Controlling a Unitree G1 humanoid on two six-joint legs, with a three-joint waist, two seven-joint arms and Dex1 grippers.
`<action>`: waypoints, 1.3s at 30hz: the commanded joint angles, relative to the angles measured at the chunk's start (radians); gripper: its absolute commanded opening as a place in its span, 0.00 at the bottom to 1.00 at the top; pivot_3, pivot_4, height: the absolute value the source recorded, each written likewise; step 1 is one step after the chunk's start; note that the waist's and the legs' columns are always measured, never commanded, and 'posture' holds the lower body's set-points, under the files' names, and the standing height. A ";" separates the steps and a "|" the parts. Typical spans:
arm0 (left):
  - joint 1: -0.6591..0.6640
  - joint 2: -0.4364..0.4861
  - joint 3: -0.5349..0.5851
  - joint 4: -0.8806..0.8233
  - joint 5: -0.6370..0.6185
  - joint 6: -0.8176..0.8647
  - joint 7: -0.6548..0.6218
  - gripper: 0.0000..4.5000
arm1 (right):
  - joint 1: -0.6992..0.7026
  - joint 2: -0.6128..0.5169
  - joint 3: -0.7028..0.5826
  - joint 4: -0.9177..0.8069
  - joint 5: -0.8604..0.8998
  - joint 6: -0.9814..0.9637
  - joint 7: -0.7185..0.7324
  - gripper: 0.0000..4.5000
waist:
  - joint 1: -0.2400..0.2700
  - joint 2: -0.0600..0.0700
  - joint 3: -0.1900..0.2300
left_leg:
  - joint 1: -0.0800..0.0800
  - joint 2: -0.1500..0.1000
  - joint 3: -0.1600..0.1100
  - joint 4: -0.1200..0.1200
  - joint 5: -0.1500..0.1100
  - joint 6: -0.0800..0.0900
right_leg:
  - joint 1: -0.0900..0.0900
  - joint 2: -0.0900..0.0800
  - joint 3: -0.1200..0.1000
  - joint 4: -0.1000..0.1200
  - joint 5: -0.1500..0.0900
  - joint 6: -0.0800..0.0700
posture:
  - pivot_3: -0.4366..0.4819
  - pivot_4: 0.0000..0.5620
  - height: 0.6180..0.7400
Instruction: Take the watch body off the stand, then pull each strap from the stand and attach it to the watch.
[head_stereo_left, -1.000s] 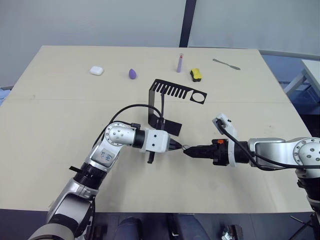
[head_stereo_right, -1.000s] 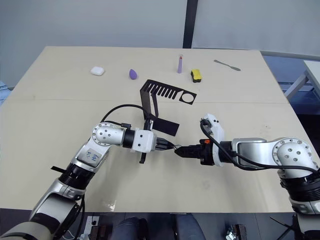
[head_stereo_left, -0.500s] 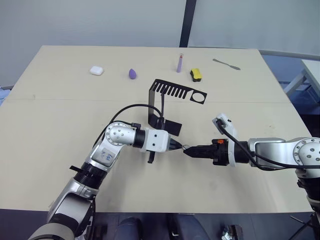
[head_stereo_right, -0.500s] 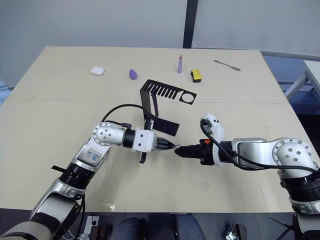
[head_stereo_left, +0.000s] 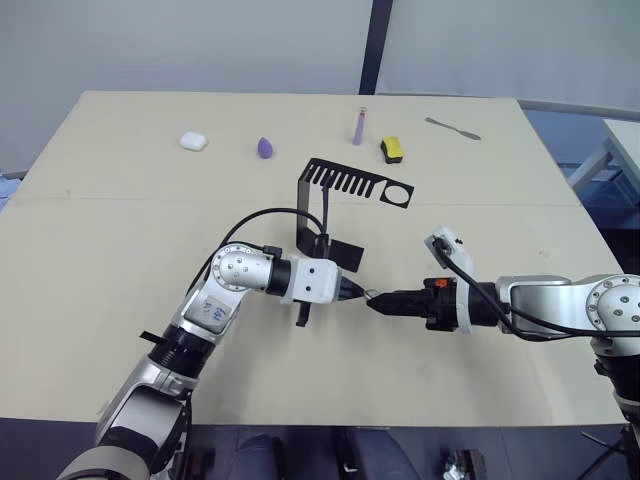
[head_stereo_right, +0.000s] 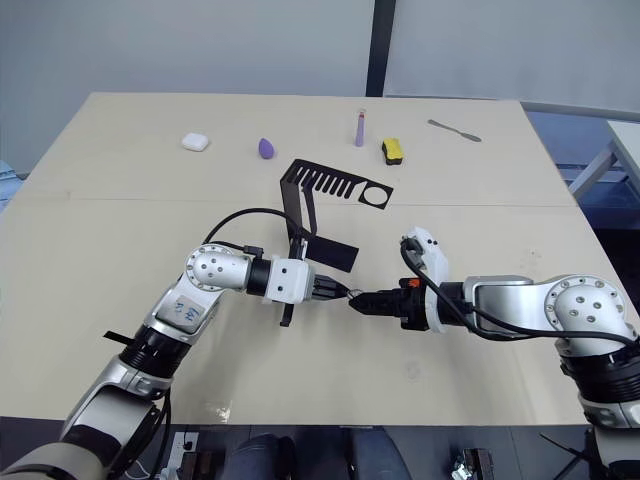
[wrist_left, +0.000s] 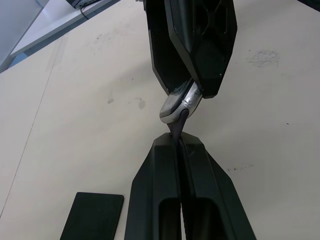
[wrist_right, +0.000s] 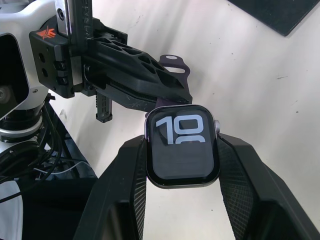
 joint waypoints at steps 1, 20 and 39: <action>-0.031 -0.032 -0.015 -0.035 -0.008 -0.009 0.014 0.00 | -0.025 0.006 0.007 -0.060 0.057 -0.004 0.043 0.34 | 0.000 0.000 0.000 | 0.000 0.000 0.000 0.000 0.000 0.000 | 0.000 0.000 0.000 0.000 0.000 0.000 | 0.48 0.27 1.00; -0.032 -0.035 -0.017 -0.038 -0.011 -0.004 0.014 0.00 | -0.019 0.000 0.005 -0.069 0.056 -0.004 0.041 0.34 | 0.000 0.000 0.000 | 0.000 0.000 0.000 0.000 0.000 0.000 | 0.000 0.000 0.000 0.000 0.000 0.000 | 0.48 0.27 1.00; 0.059 0.237 0.156 -0.316 -0.456 0.503 -0.232 0.99 | 0.247 -0.198 -0.093 -0.424 -0.931 -0.403 0.728 0.34 | 0.006 0.001 0.000 | -0.005 -0.001 -0.006 0.002 0.000 0.000 | -0.001 -0.001 -0.004 -0.002 0.000 0.001 | 0.48 0.27 1.00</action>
